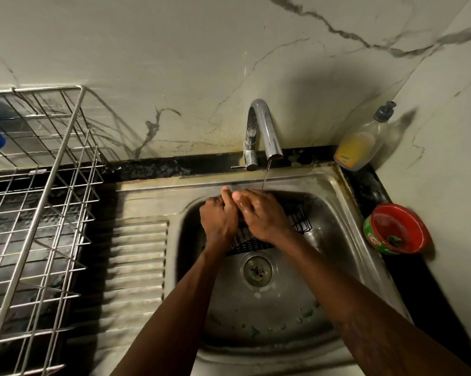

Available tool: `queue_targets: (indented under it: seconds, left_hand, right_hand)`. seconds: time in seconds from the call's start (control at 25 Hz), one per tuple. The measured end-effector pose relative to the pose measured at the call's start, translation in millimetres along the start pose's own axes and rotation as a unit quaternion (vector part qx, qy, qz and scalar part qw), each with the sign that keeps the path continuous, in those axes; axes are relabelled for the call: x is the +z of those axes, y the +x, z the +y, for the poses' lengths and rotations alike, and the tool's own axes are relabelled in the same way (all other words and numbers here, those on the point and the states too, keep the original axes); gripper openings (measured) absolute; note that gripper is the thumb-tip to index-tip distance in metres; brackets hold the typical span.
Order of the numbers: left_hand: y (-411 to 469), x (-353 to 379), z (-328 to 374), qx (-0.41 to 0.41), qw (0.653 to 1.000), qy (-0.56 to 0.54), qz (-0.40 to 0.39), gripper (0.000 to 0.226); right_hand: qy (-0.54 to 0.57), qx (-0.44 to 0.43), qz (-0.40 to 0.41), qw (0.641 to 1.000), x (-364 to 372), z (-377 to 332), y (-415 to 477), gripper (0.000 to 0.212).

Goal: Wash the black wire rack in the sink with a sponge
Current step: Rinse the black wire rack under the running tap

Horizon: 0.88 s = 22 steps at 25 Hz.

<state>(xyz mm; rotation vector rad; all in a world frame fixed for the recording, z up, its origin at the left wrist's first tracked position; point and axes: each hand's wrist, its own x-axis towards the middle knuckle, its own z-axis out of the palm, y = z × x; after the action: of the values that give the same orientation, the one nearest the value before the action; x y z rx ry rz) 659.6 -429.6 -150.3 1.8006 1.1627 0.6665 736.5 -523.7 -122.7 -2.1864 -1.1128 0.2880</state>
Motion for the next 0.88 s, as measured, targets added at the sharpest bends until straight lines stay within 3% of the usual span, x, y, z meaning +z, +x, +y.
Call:
queue_targets:
  seconds: [0.12,0.16,0.24,0.32,0.4,0.44,0.56,0.64,0.76,0.8,0.88]
  left_hand:
    - [1.9,-4.1,9.1,-0.001,0.999,-0.009,-0.032,0.057]
    - [1.7,-3.8,14.2,0.002,0.999,-0.009,-0.036,0.056]
    - [5.7,-2.2,11.8,-0.024,0.998,-0.035,-0.040,0.051]
    - [8.6,-2.5,5.6,-0.048,0.996,-0.074,-0.030,0.049]
    - [9.0,-1.4,-2.7,-0.052,0.995,-0.081,-0.025,0.050]
    - [8.8,-1.4,-3.8,-0.055,0.994,-0.088,-0.023,0.050]
    - [9.9,-4.3,-4.6,-0.070,0.994,-0.079,-0.004,0.053]
    - [11.9,-4.4,-6.7,-0.054,0.994,-0.089,-0.016,0.051]
    - [15.7,0.6,-3.6,-0.059,0.992,-0.105,-0.030,0.047]
    - [16.2,-1.0,3.2,-0.062,0.991,-0.116,-0.033,0.047]
    - [17.5,-2.8,9.2,-0.054,0.991,-0.119,-0.022,0.046]
  right_hand:
    - [0.011,0.225,0.004,0.974,-8.9,52.7,-0.8,0.074]
    - [0.014,0.262,0.018,0.965,-5.2,61.8,4.0,0.078]
    - [-0.006,0.240,0.025,0.970,6.1,44.7,11.1,0.079]
    - [-0.040,0.107,0.020,0.993,21.7,5.8,12.7,0.071]
    - [-0.058,0.028,0.021,0.998,22.2,-17.6,12.9,0.062]
    - [-0.060,0.026,0.001,0.998,18.8,-14.8,18.0,0.063]
    - [-0.089,0.124,-0.062,0.986,4.3,26.4,26.6,0.071]
    - [-0.125,0.192,-0.058,0.972,-10.5,57.0,26.4,0.074]
    - [-0.096,0.227,-0.038,0.968,-11.6,69.5,31.8,0.071]
    - [-0.099,0.222,-0.043,0.969,-5.5,54.8,34.7,0.069]
    - [-0.101,0.118,-0.034,0.987,15.8,14.1,39.1,0.067]
